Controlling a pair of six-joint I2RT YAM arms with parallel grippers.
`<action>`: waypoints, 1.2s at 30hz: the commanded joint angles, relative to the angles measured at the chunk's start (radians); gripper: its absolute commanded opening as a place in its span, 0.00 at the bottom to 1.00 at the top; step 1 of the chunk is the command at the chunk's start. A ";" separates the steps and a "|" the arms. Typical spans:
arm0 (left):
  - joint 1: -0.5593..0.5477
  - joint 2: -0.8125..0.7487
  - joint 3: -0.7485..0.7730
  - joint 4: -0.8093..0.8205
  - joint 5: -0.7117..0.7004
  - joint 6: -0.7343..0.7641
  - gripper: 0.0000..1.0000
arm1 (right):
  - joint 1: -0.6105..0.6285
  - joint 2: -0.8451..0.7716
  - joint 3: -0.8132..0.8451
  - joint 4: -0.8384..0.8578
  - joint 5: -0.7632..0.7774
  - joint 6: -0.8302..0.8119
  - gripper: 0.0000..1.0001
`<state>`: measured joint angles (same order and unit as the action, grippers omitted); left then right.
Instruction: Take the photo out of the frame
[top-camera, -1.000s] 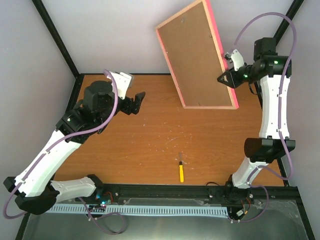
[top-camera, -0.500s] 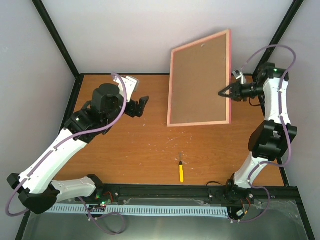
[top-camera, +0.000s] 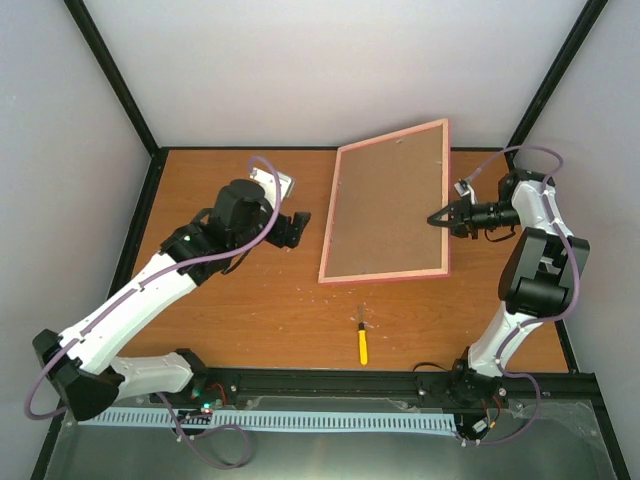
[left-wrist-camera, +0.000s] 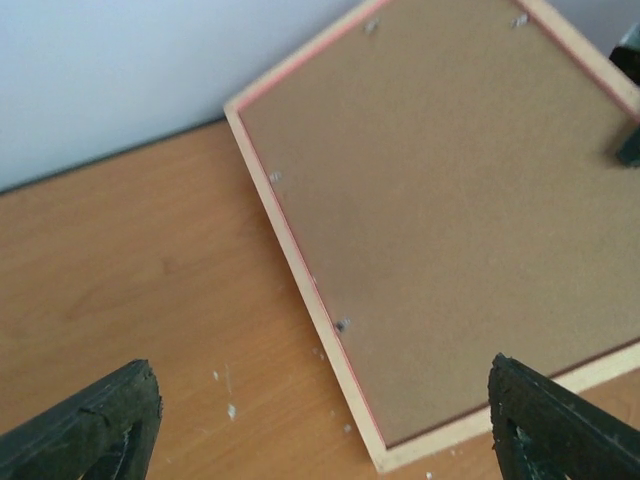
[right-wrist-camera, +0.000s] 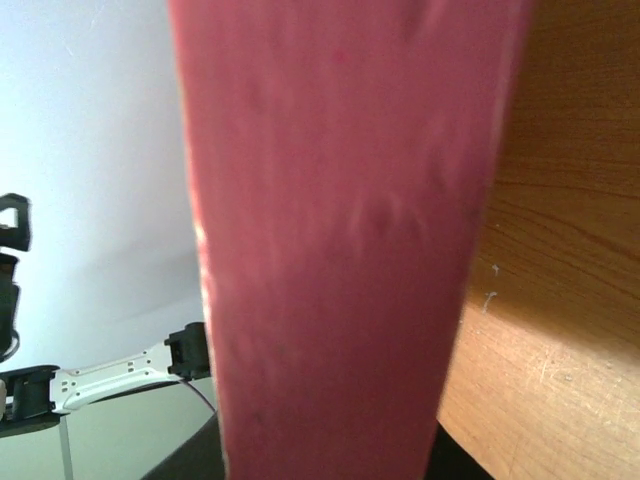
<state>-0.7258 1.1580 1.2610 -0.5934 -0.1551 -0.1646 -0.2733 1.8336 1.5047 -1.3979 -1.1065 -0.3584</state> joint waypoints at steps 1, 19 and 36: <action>-0.004 0.027 -0.067 0.059 0.065 -0.075 0.88 | -0.020 0.016 -0.024 0.083 -0.205 -0.085 0.03; 0.020 0.285 -0.226 0.167 0.090 -0.320 0.89 | -0.042 0.419 -0.015 -0.052 -0.216 -0.335 0.10; 0.119 0.738 -0.022 0.247 0.156 -0.383 0.72 | -0.041 0.220 -0.202 0.420 0.064 0.028 0.36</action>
<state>-0.6136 1.8309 1.1572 -0.3759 -0.0212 -0.5407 -0.3134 2.1853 1.3338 -1.1599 -1.1538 -0.4850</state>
